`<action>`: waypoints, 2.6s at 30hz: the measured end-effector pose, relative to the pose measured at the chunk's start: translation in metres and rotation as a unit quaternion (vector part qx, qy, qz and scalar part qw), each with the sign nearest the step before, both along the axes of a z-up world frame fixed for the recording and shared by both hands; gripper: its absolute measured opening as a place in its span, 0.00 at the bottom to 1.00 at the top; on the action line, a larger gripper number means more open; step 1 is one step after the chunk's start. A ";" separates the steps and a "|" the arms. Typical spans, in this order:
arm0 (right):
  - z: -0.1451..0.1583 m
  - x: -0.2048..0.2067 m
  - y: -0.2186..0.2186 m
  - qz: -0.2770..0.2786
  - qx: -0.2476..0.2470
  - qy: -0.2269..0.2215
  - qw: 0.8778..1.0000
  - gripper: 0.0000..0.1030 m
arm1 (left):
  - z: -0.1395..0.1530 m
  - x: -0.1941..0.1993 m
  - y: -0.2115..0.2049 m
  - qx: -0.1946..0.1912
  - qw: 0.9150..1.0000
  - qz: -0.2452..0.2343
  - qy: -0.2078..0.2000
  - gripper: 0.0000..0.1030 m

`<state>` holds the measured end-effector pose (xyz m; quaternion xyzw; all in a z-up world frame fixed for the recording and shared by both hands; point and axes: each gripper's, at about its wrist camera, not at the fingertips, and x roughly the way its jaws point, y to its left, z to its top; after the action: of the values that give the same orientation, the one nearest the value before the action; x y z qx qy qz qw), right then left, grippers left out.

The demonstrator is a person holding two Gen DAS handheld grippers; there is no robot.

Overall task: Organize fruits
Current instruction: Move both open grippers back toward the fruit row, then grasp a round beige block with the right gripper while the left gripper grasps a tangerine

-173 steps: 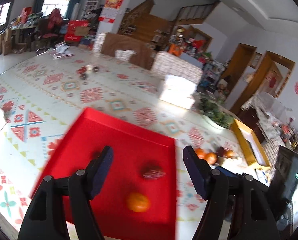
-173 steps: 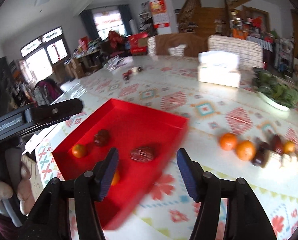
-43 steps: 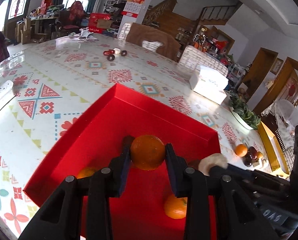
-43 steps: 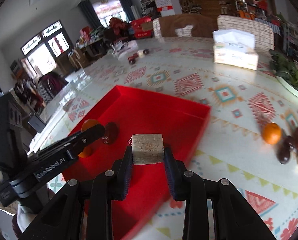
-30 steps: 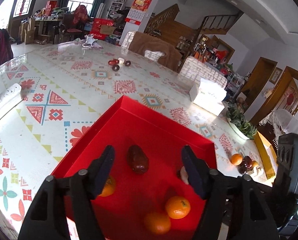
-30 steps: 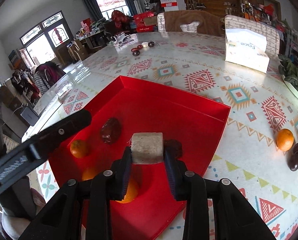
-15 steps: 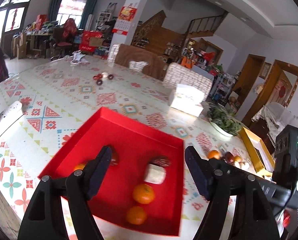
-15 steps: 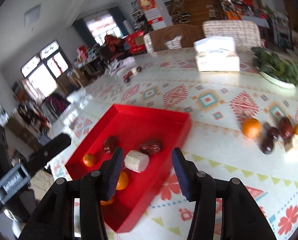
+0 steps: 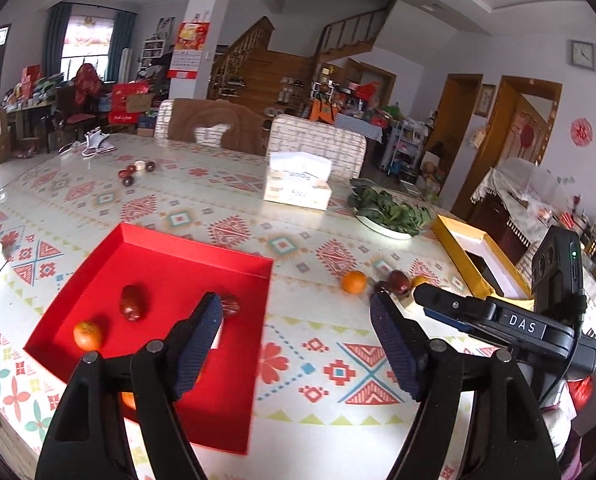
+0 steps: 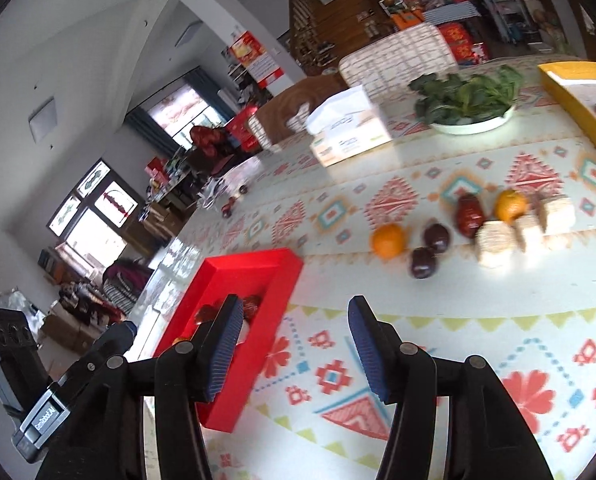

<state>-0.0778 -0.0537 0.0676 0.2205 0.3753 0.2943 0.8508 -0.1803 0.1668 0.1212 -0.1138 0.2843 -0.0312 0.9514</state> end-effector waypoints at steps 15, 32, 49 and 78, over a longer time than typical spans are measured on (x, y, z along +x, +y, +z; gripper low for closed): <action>-0.008 0.016 -0.136 -0.147 -0.050 0.002 0.988 0.66 | -0.036 0.040 -0.037 0.000 0.998 -0.044 0.053 0.74; -0.041 0.075 -0.128 -0.166 -0.101 0.046 0.980 0.66 | -0.074 0.080 -0.063 0.002 0.991 -0.080 0.108 0.74; -0.058 0.076 -0.126 -0.183 -0.156 0.064 0.969 0.35 | -0.068 0.090 -0.067 -0.001 0.989 -0.094 0.114 0.77; -0.051 0.060 -0.130 -0.159 -0.074 0.039 0.984 0.35 | -0.091 0.196 -0.099 0.016 0.982 -0.120 0.143 0.33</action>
<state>-0.0176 -0.1837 0.0171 0.2250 0.3895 0.1172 0.8854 0.0154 0.0680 0.0306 -0.0673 0.4296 -0.1239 0.8920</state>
